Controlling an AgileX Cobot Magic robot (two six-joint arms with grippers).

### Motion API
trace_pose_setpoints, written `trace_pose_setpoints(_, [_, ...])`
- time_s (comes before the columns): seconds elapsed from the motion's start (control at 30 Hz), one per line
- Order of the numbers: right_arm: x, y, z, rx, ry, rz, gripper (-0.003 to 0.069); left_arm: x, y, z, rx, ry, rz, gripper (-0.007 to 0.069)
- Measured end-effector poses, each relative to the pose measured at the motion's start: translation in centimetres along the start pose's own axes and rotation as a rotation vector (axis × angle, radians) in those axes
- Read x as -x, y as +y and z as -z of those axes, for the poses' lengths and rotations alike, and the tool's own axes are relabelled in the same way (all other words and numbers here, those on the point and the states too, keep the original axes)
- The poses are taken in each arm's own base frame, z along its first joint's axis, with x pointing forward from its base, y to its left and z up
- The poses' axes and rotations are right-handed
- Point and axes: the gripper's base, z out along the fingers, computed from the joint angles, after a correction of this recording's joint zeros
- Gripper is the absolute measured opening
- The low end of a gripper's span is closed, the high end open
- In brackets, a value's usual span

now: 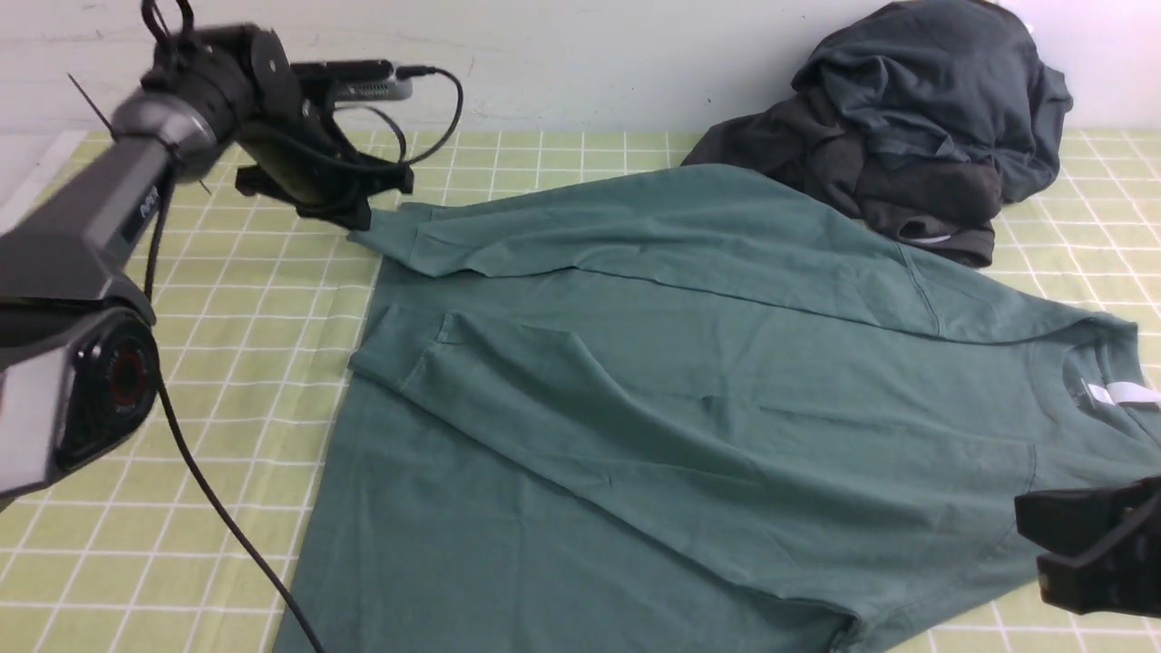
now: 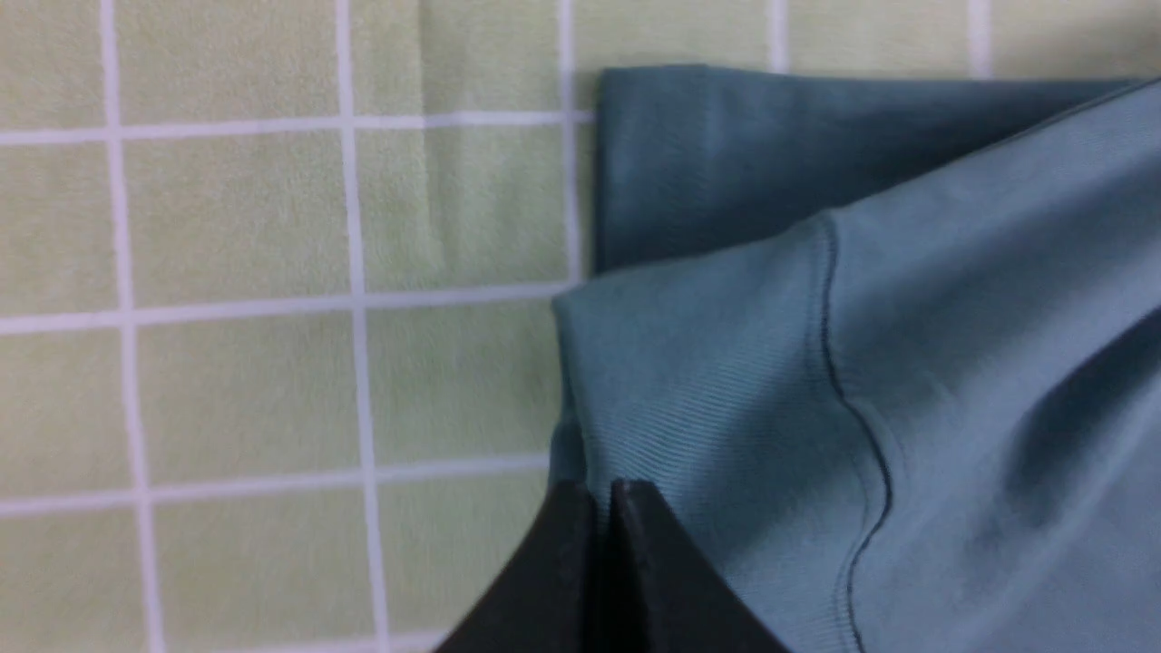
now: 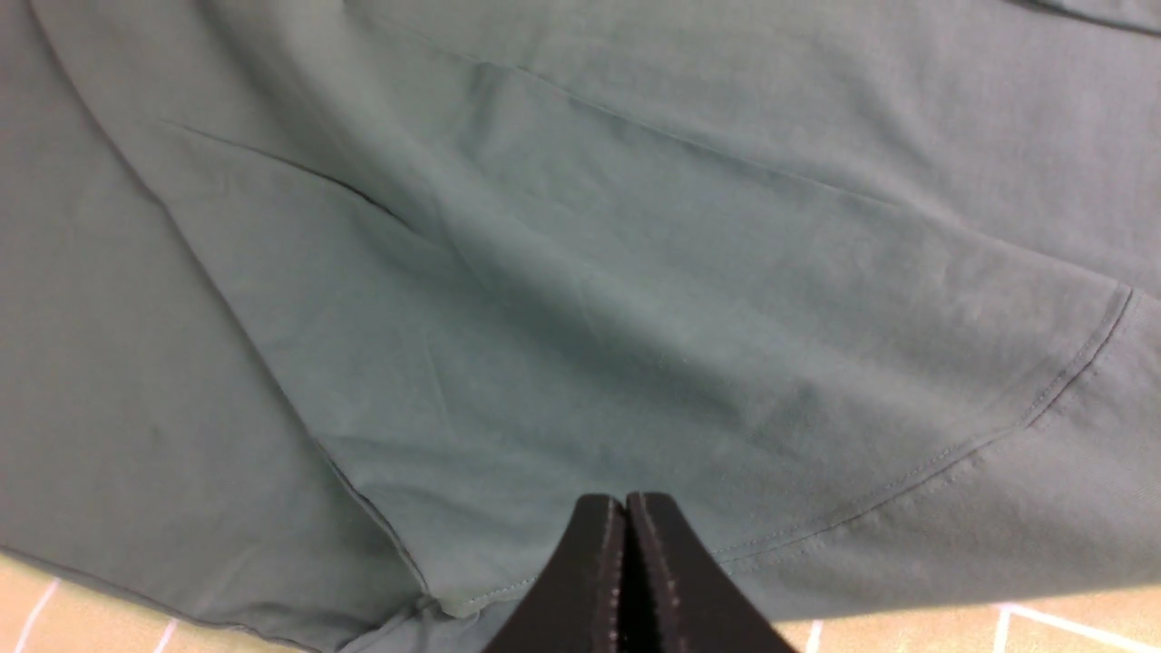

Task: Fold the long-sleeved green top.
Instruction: Use the left arm to drag and drop the cuff onto the cuff closest to the left arm

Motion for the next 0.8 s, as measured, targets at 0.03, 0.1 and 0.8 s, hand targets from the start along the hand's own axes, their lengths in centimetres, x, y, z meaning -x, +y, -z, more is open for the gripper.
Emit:
trace_pose_setpoints(0.03, [0.0,0.0,0.0,0.002,-0.003,-0.006,-0.0013,0.5,-0.4,2.5,-0.008,-0.002,-0.02,-0.0001])
trace_pose_setpoints(0.1, [0.1,0.1,0.0,0.007,-0.009,-0.021,-0.0013,1.0,-1.1,5.5,-0.019,-0.021,-0.059,-0.0001])
trace_pose_setpoints(0.8, [0.1,0.2,0.0,0.026,-0.011,-0.011,-0.0013,-13.1,-4.6,7.1,0.023,0.497,-0.154,0.0139])
